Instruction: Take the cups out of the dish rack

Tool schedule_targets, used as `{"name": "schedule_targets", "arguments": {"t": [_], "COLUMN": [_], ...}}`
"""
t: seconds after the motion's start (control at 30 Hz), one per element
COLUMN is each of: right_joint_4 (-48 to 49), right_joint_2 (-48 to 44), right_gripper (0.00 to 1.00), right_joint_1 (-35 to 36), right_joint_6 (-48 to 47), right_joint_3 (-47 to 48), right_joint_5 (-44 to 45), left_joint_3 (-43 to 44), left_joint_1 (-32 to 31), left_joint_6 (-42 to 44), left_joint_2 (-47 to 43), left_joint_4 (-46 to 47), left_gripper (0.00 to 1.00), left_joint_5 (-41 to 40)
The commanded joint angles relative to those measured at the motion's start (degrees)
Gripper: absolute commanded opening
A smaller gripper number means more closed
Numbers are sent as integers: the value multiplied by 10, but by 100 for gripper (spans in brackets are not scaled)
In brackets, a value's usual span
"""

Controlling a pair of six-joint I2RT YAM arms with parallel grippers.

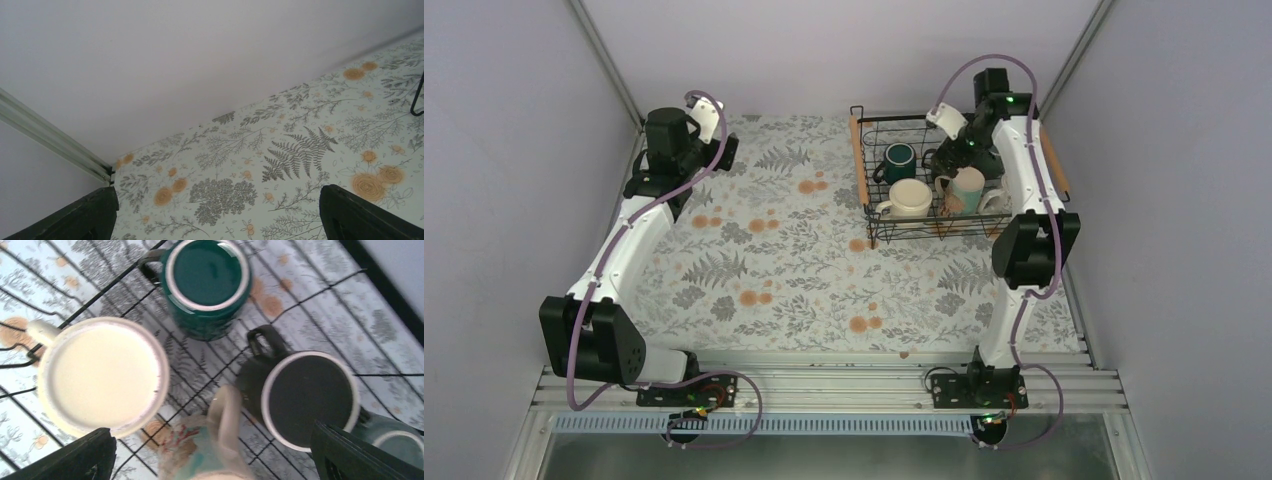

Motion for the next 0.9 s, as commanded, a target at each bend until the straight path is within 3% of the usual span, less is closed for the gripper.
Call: {"name": "schedule_targets", "arguments": {"t": [0.0, 0.23, 0.43, 0.6, 0.87], "right_joint_4": [-23, -3, -1, 1, 16], "right_joint_2": [-19, -21, -14, 5, 4], "right_gripper": [100, 100, 90, 71, 67], "right_joint_1": [54, 115, 154, 174, 175], "right_joint_6": [-23, -46, -80, -104, -169], "right_joint_3": [-52, -94, -107, -108, -111], "right_joint_5": [18, 61, 84, 108, 46], "left_joint_3": [10, 15, 1, -5, -9], "left_joint_1": [-4, -7, -8, -7, -8], "left_joint_6": [0, 8, 20, 17, 18], "left_joint_2": [1, 8, 1, 3, 8], "left_joint_4": [-4, -7, 3, 7, 13], "left_gripper": [100, 100, 100, 100, 100], "left_joint_5": [26, 25, 22, 24, 22]}}
